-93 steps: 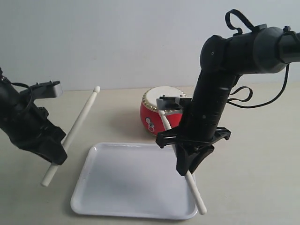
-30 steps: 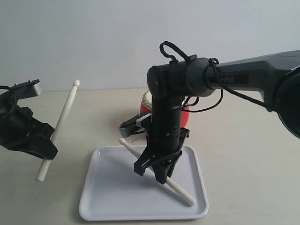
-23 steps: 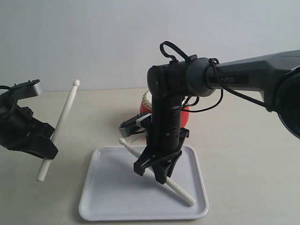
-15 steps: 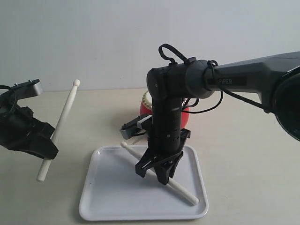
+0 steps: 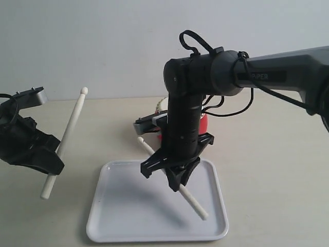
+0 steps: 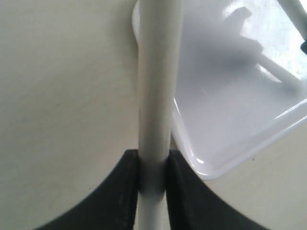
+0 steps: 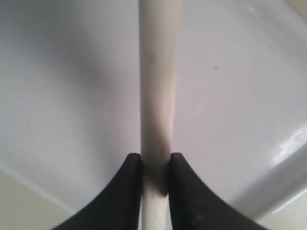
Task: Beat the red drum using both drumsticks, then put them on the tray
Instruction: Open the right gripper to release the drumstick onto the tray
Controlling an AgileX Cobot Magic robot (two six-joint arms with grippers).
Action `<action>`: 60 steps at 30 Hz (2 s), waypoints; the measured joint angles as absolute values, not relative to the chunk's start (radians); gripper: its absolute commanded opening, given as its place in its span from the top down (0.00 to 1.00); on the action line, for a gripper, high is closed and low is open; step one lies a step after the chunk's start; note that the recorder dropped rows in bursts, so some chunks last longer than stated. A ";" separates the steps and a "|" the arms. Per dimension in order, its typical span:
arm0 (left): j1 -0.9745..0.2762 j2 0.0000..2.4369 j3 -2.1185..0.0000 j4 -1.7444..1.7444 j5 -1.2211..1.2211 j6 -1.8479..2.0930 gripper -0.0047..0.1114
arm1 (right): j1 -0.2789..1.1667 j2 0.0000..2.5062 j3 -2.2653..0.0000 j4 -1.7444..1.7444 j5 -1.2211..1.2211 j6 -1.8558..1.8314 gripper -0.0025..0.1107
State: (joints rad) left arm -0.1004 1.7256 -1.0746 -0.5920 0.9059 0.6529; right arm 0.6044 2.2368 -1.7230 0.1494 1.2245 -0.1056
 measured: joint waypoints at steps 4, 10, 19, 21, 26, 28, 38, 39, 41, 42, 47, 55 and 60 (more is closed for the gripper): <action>-0.100 1.726 -1.075 -0.592 0.906 0.653 0.96 | 0.585 2.237 -1.723 0.242 1.225 -0.081 0.98; -0.100 1.726 -1.075 -0.592 0.907 0.653 0.96 | 0.559 2.241 -1.723 0.247 1.225 -0.055 0.98; -0.100 1.726 -1.075 -0.596 0.907 0.653 0.96 | 0.558 2.285 -1.723 0.302 1.225 -0.045 0.98; -0.100 1.726 -1.075 -0.596 0.907 0.653 0.96 | 0.558 2.293 -1.723 0.302 1.225 -0.045 0.98; -0.100 1.726 -1.075 -0.596 0.907 0.655 0.96 | 0.558 2.305 -1.723 0.300 1.225 -0.045 0.97; -0.100 1.726 -1.075 -0.596 0.907 0.655 0.96 | 0.558 2.305 -1.723 0.300 1.225 -0.045 0.93; -0.100 1.726 -1.075 -0.599 0.907 0.655 0.96 | 0.558 2.321 -1.723 0.300 1.225 -0.045 0.69; -0.100 1.726 -1.075 -0.599 0.907 0.655 0.96 | 0.558 2.321 -1.723 0.298 1.225 -0.045 0.66; -0.100 1.726 -1.075 -0.599 0.907 0.655 0.96 | 0.558 2.321 -1.723 0.296 1.225 -0.045 0.63; -0.100 1.726 -1.075 -0.599 0.907 0.655 0.96 | 0.558 2.321 -1.723 0.296 1.225 -0.045 0.61; -0.100 1.726 -1.075 -0.599 0.907 0.655 0.96 | 0.558 2.321 -1.723 0.294 1.225 -0.045 0.55; -0.100 1.726 -1.075 -0.599 0.907 0.655 0.96 | 0.558 2.313 -1.725 0.264 1.225 -0.042 0.52; -0.100 1.726 -1.075 -0.599 0.907 0.655 0.96 | 0.558 2.288 -1.725 0.262 1.225 -0.042 0.52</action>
State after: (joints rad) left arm -0.1004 1.7256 -1.0746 -0.5994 0.9065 0.6546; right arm 0.5580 2.2876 -1.7253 0.2620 1.2245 -0.0417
